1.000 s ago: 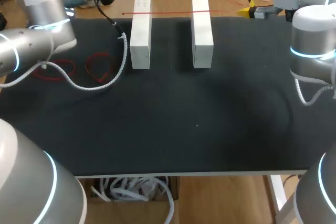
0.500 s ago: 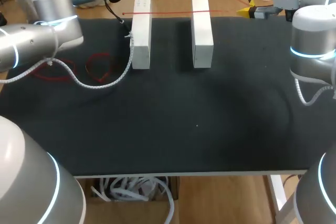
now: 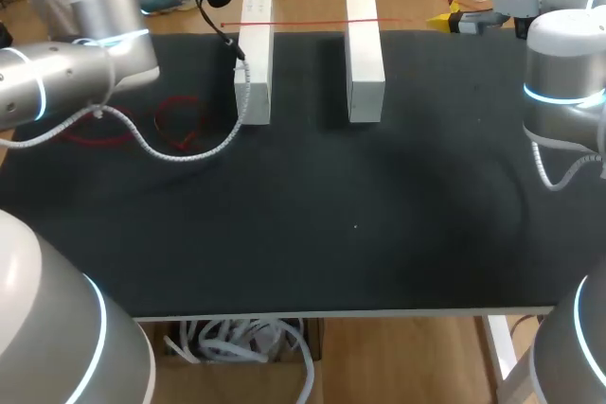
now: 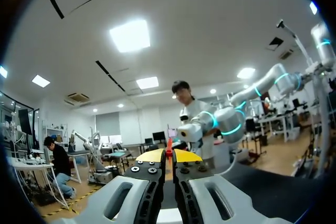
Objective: Grab the tape and strap the tape.
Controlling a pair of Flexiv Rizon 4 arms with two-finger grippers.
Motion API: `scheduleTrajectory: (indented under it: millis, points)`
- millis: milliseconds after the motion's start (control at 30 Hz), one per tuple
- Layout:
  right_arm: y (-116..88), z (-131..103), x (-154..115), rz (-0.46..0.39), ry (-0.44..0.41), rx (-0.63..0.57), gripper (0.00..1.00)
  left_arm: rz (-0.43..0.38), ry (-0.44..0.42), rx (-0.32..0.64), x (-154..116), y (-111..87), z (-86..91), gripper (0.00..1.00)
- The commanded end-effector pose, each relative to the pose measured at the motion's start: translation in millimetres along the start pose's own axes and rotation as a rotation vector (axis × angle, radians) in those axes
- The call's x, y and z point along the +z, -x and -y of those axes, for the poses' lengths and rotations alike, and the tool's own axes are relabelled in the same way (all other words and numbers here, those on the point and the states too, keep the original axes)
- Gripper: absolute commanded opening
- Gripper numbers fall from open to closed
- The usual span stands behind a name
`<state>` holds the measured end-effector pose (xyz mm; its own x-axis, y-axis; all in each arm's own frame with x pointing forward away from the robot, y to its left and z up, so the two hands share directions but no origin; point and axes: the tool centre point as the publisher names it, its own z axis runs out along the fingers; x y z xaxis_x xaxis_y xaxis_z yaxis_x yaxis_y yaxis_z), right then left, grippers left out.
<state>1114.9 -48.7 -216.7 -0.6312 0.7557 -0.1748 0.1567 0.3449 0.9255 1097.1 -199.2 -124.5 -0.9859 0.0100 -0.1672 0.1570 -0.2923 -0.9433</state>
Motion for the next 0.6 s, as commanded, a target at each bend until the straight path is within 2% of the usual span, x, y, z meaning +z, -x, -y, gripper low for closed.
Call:
scheduleTrajectory:
  millis: [33,133,233,600]
  points:
    - [0.1,0.2,-0.4,0.0,0.0,0.0,1.0,-0.006,-0.001,0.001,1.3,2.9,-1.7,0.0]
    - [0.1,0.2,-0.4,0.0,0.0,0.0,1.0,-0.01,-0.001,0.001,0.2,2.8,-0.3,0.0]
    - [0.1,0.2,-0.4,0.0,0.0,0.0,1.0,0.026,0.014,0.003,-5.0,3.6,1.3,0.0]
    - [0.1,0.2,-0.4,0.0,0.0,0.0,1.0,0.026,0.014,0.003,-5.0,3.6,1.3,0.0]
